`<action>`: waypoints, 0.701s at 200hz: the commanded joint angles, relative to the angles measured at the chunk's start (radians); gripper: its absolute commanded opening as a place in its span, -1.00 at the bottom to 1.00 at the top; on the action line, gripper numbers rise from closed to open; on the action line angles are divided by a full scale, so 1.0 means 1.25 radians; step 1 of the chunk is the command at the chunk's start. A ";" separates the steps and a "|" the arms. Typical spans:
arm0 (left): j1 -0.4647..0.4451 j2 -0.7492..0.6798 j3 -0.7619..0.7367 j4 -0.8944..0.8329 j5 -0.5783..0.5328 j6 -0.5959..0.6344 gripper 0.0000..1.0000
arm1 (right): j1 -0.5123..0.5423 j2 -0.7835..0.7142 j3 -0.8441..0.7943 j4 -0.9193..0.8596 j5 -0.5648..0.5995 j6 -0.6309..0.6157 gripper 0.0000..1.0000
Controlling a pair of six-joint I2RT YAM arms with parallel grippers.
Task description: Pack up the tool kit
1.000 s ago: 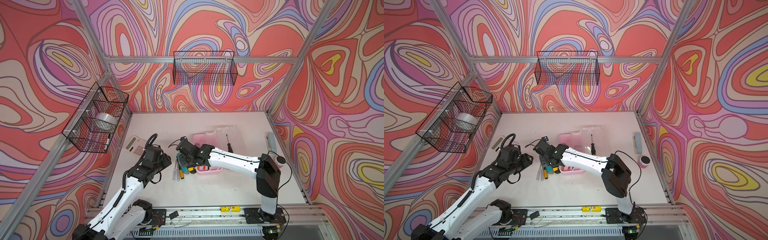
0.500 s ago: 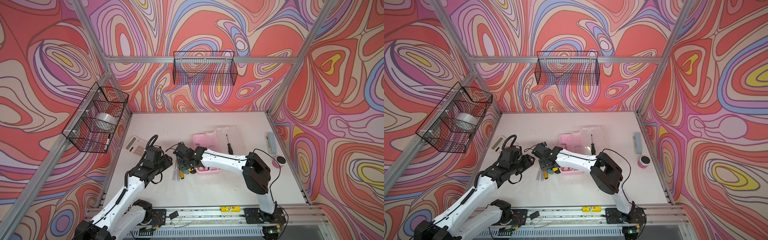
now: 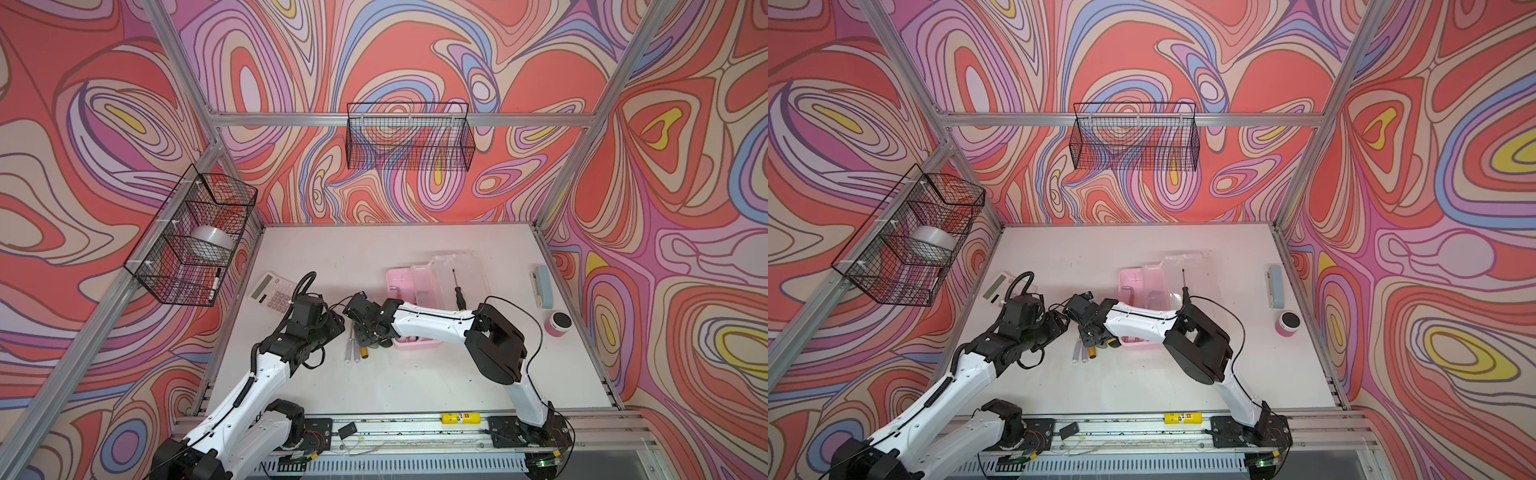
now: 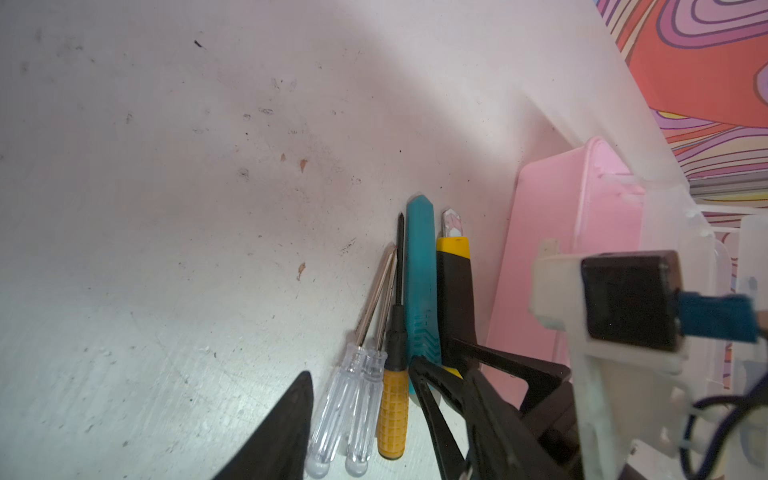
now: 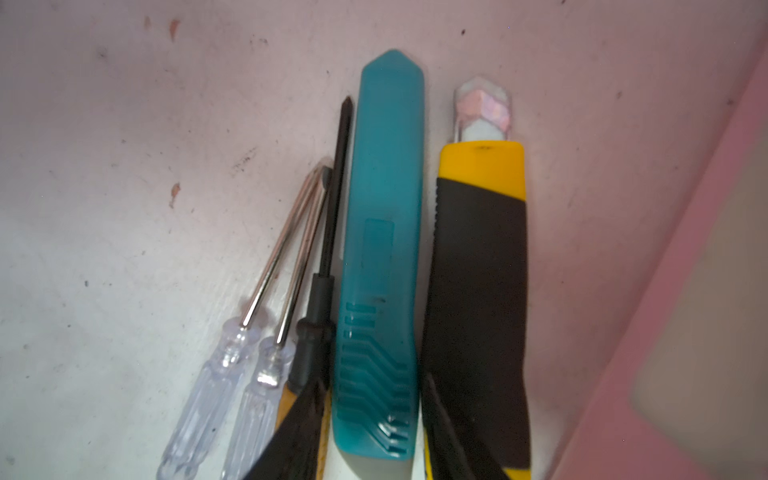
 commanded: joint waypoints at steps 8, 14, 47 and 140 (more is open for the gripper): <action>0.007 0.007 -0.015 0.017 0.005 -0.007 0.17 | 0.000 0.028 0.027 0.001 0.025 -0.001 -0.15; 0.007 0.007 -0.016 0.017 0.006 -0.008 0.17 | 0.000 0.032 0.029 0.002 0.024 0.000 -0.15; 0.007 0.017 -0.016 0.018 0.005 -0.005 0.16 | -0.001 0.053 0.056 -0.010 0.039 -0.003 -0.16; 0.009 0.051 -0.013 0.040 0.017 0.000 0.16 | -0.008 0.108 0.108 -0.037 0.048 -0.002 -0.22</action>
